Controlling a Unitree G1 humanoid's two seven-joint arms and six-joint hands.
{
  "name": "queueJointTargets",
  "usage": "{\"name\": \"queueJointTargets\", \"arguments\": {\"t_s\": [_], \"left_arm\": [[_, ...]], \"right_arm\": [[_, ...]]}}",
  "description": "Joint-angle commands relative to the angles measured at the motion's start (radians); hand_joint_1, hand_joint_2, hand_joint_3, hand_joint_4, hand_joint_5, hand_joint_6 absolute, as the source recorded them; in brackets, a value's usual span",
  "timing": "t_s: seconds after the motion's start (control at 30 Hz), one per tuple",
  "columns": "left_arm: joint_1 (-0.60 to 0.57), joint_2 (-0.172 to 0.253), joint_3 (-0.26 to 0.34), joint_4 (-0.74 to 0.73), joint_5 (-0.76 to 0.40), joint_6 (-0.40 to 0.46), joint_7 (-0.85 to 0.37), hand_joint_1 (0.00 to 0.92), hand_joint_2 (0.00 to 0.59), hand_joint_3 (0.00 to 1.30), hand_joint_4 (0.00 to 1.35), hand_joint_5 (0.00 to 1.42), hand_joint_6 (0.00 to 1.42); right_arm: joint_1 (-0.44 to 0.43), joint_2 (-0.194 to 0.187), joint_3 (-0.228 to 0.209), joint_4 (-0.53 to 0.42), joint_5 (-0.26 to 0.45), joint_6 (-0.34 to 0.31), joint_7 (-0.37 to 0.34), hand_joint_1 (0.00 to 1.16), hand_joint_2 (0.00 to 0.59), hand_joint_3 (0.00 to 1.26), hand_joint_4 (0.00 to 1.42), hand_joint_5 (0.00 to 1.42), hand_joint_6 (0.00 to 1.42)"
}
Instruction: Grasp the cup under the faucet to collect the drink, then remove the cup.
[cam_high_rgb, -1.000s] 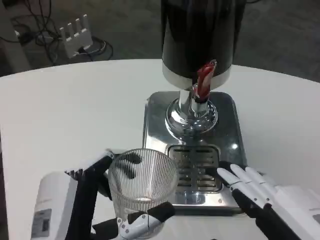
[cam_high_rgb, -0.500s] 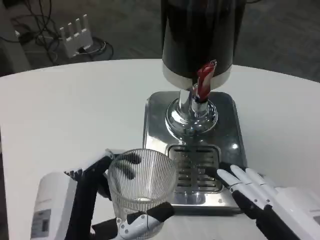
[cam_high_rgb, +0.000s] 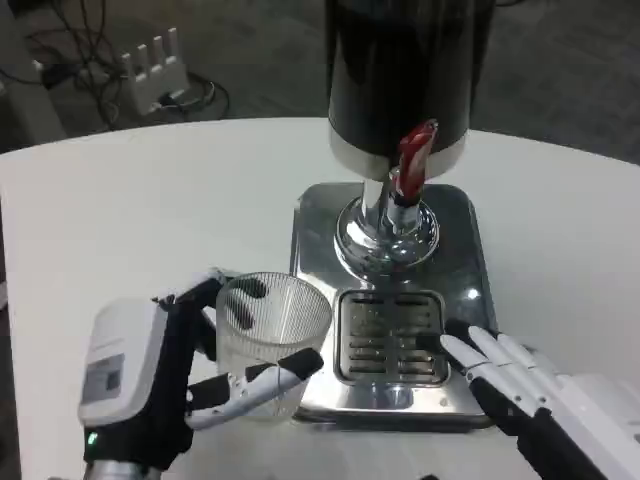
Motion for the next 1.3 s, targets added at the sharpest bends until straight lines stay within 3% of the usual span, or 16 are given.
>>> {"name": "queueJointTargets", "arguments": {"t_s": [0.03,0.23,0.67,1.3], "left_arm": [[-0.158,0.006,-0.040,0.165,0.034,0.013,0.057,0.188,0.198,0.85,0.97,0.98,0.87],[-0.290,0.000,-0.095,0.338,0.058,0.018,0.128,0.179,0.200,0.85,0.97,0.98,0.88],[-0.440,-0.023,-0.174,0.473,0.046,0.032,0.199,0.171,0.204,0.85,0.97,0.98,0.89],[-0.637,-0.111,-0.263,0.709,0.036,0.074,0.243,0.160,0.208,0.85,0.97,0.98,0.89]], "right_arm": [[0.009,-0.001,-0.014,0.002,0.012,0.007,0.001,0.46,0.411,0.08,0.00,0.00,0.00],[0.026,0.003,-0.023,0.001,0.017,0.006,-0.004,0.46,0.411,0.09,0.01,0.00,0.00],[0.042,0.014,-0.029,-0.001,0.018,0.009,-0.007,0.46,0.411,0.09,0.01,0.00,0.00],[0.075,0.017,-0.084,0.004,0.072,0.001,-0.018,0.46,0.412,0.09,0.01,0.00,0.00]]}}
